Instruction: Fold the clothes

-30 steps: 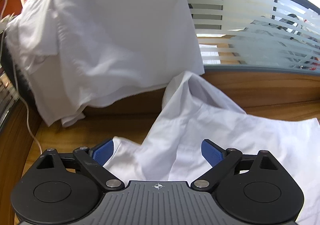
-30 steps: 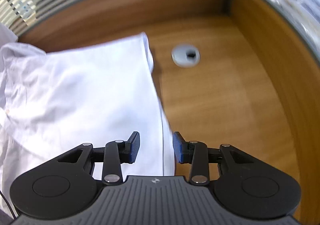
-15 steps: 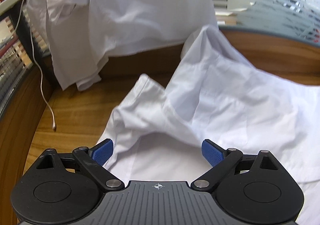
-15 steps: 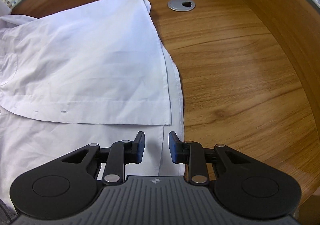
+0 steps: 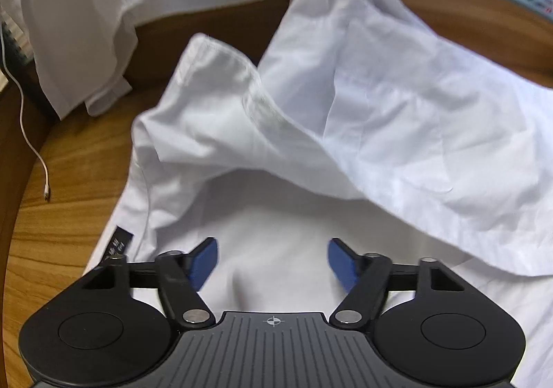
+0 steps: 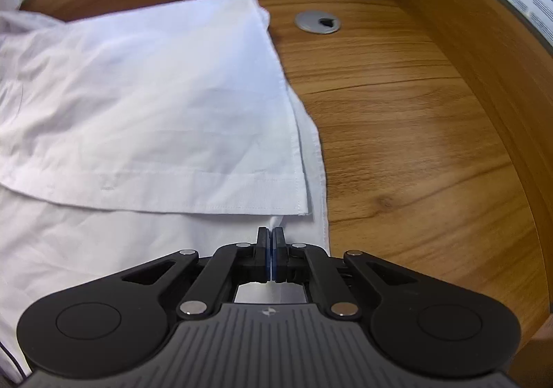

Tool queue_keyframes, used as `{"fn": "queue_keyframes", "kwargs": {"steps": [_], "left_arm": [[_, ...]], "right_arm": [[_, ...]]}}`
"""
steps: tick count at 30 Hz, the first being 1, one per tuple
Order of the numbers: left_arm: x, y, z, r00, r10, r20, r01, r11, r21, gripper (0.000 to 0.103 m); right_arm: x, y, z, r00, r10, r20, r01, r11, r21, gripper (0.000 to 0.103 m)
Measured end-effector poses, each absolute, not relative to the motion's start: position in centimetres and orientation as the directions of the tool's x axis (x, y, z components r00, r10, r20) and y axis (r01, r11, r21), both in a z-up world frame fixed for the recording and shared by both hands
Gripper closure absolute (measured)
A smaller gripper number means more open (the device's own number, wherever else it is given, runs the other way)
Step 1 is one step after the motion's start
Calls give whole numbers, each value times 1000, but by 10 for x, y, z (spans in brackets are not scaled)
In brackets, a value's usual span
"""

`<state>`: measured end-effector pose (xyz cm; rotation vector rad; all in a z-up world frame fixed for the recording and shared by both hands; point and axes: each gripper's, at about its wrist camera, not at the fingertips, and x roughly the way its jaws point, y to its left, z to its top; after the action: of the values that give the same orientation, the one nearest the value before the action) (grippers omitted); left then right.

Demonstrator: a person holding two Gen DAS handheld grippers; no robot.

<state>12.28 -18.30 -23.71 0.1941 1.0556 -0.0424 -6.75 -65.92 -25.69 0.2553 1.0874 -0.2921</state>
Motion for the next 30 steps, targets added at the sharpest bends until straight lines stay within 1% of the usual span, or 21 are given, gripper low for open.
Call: {"fn": "queue_keyframes", "kwargs": {"steps": [3, 5, 9, 12, 15, 24, 30], "left_arm": [[126, -180, -247, 458, 83, -885, 112, 982, 150, 38], [127, -177, -254, 434, 103, -895, 101, 982, 162, 38], [129, -165, -257, 425, 101, -899, 62, 988, 140, 34], [134, -157, -255, 405, 119, -906, 28, 989, 143, 34], [139, -157, -253, 399, 147, -905, 42, 983, 179, 34], [140, -163, -250, 404, 183, -896, 62, 972, 227, 32], [142, -166, -249, 404, 188, -895, 51, 972, 228, 31]], "right_arm": [[-74, -662, -250, 447, -111, -887, 376, 924, 74, 102], [-77, -663, -247, 448, -110, -887, 381, 922, 77, 102], [-81, -664, -245, 436, -126, -891, 385, 921, 58, 102], [-84, -661, -245, 420, -141, -897, 390, 920, 38, 102], [-89, -660, -244, 402, -160, -902, 397, 918, 15, 102], [-118, -669, -240, 363, -197, -911, 457, 890, -10, 102], [-131, -671, -240, 352, -201, -914, 484, 875, -6, 102]]}}
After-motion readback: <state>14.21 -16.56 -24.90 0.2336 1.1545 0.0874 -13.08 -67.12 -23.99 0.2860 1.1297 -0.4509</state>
